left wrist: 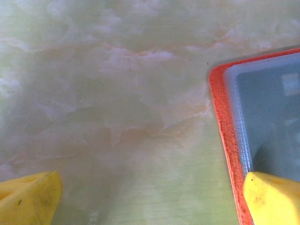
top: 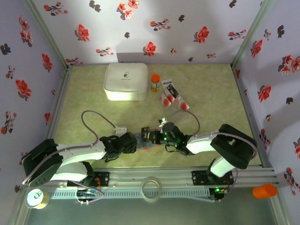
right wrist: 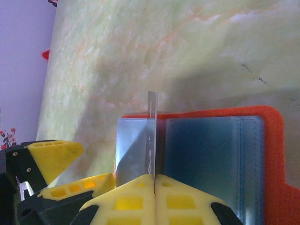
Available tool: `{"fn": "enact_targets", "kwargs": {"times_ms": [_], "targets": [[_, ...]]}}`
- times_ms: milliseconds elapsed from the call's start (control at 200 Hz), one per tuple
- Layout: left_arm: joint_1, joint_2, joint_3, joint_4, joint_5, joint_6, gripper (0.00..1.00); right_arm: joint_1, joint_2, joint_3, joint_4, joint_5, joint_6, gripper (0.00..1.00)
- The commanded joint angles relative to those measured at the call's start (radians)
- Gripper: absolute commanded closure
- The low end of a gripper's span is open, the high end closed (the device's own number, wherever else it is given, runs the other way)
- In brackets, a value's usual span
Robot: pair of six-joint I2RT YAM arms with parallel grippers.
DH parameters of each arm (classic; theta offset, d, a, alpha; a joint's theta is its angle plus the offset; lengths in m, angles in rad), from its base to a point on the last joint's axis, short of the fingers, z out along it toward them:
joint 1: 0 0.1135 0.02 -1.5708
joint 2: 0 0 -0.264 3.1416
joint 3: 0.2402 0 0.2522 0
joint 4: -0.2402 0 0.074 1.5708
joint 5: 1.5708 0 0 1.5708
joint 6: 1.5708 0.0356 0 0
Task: Put the credit cards into the card holder
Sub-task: Insert the credit card into the card slot.
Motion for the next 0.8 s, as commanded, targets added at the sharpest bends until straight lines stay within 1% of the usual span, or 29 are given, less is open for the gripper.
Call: {"fn": "enact_targets", "kwargs": {"times_ms": [0, 185, 425, 795], "targets": [[-0.006, 0.01, -0.018, -0.014, -0.027, -0.015, 0.0, 0.001, 0.017, -0.024, 0.024, -0.017, 0.014, 1.0], [-0.006, 0.01, -0.019, -0.011, -0.027, -0.015, 0.0, 0.001, 0.001, -0.043, 0.017, -0.014, 0.016, 1.0], [-0.006, 0.01, -0.02, -0.012, -0.028, -0.014, 0.0, 0.001, -0.025, -0.049, -0.044, -0.011, 0.012, 1.0], [-0.006, 0.009, -0.023, -0.011, -0.027, -0.014, 0.0, 0.001, 0.005, -0.033, -0.093, -0.042, 0.012, 1.0]]}}
